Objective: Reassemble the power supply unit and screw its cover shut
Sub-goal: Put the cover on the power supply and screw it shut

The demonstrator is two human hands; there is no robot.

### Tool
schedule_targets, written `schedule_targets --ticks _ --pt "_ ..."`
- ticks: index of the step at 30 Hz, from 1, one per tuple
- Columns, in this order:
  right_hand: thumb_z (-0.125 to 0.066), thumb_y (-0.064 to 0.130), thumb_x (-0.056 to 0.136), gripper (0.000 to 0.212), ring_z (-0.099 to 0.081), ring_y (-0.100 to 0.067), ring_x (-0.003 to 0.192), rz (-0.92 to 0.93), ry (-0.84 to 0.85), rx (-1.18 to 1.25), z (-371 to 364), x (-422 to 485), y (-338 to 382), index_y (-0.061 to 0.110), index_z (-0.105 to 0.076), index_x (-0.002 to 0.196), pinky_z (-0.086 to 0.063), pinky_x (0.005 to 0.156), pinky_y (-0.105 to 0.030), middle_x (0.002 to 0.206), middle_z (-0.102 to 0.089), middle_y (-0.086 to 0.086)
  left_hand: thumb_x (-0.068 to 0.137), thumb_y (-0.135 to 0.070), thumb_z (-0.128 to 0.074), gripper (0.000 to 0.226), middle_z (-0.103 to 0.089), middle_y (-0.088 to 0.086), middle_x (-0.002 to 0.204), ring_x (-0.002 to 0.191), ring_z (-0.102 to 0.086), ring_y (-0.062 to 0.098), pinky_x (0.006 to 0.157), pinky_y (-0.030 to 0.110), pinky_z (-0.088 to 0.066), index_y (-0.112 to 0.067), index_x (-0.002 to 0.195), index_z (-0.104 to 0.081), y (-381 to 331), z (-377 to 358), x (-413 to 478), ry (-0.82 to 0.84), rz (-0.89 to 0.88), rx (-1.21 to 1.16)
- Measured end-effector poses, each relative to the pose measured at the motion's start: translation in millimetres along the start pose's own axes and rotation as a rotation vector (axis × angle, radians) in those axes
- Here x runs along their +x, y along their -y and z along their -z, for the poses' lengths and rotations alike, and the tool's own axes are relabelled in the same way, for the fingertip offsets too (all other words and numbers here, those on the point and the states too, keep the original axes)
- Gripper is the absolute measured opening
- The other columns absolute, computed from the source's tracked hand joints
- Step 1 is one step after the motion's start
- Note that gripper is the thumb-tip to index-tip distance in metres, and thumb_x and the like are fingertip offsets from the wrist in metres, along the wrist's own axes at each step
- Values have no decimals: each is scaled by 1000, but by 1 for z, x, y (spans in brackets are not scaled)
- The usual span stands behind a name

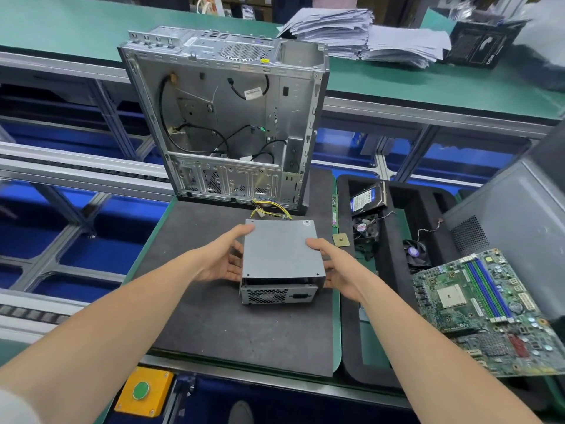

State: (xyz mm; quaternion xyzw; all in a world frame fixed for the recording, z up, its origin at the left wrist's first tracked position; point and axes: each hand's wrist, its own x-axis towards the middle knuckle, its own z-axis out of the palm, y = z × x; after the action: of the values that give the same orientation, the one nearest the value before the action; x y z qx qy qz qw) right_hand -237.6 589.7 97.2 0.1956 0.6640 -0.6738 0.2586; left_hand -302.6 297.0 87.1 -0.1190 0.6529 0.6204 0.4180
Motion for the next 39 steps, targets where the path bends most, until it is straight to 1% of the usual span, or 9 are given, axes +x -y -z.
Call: schedule_targets --ticks 4,8,12,17,24,29,32,36,39 --pt "-83 63 69 48 -73 -25 86 -23 17 -9 -1 -2 8 27 -81 100 -61 82 -41 102 -79 -9 58 -80 -78 114 -62 30 135 115 -68 41 105 53 -51 -2 138 -52 -5 0 -2 1 25 -24" --pt "-82 65 67 35 -74 -22 81 -32 31 -18 -4 -4 10 33 -84 84 -61 89 -43 90 -79 -2 59 -71 -82 114 -63 26 136 117 -68 42 90 51 -60 -6 146 -48 -6 -2 -9 1 45 -119" --pt "-81 66 67 44 -73 -25 87 -35 33 -31 -9 -8 13 31 -83 94 -57 98 -47 98 -81 -1 58 -70 -83 111 -65 23 133 111 -71 41 84 48 -61 -8 144 -49 -7 -1 -16 4 52 -119" --pt "-79 62 72 67 -73 -25 81 -26 37 -20 -19 -10 12 15 -73 119 -60 91 -44 96 -81 -5 59 -72 -79 110 -66 23 132 115 -69 41 88 49 -59 -8 144 -51 -5 5 -19 -38 45 -95" --pt "-82 65 66 67 -71 -24 75 -25 48 45 -67 -4 5 18 -75 114 -63 75 -37 108 -79 -12 82 -70 -62 82 -67 19 134 125 -63 39 110 54 -46 -11 138 -61 1 37 -35 -128 23 -84" --pt "-86 62 65 67 -73 -27 88 -36 31 75 -81 -1 10 18 -77 115 -61 81 -38 104 -81 -9 86 -67 -63 87 -62 28 135 123 -64 42 113 54 -44 1 141 -56 2 48 -46 -202 -27 -66" --pt "-87 62 65 69 -72 -26 87 -15 50 61 -77 -2 10 18 -78 117 -59 80 -38 110 -79 -12 82 -68 -66 91 -67 28 129 120 -66 42 107 52 -50 4 138 -58 3 53 -42 -157 -23 -51" --pt "-88 59 68 59 -69 -31 93 3 25 73 -75 -2 2 21 -81 112 -56 92 -47 115 -77 -17 73 -70 -75 96 -69 27 126 117 -67 42 100 48 -56 6 131 -63 13 61 -31 -71 -12 -38" --pt "-85 57 67 63 -71 -31 91 30 -22 94 -77 -2 -7 20 -77 118 -57 85 -43 112 -78 -15 57 -74 -79 94 -74 23 112 108 -72 40 100 49 -56 0 115 -71 16 61 -25 -33 -34 2"
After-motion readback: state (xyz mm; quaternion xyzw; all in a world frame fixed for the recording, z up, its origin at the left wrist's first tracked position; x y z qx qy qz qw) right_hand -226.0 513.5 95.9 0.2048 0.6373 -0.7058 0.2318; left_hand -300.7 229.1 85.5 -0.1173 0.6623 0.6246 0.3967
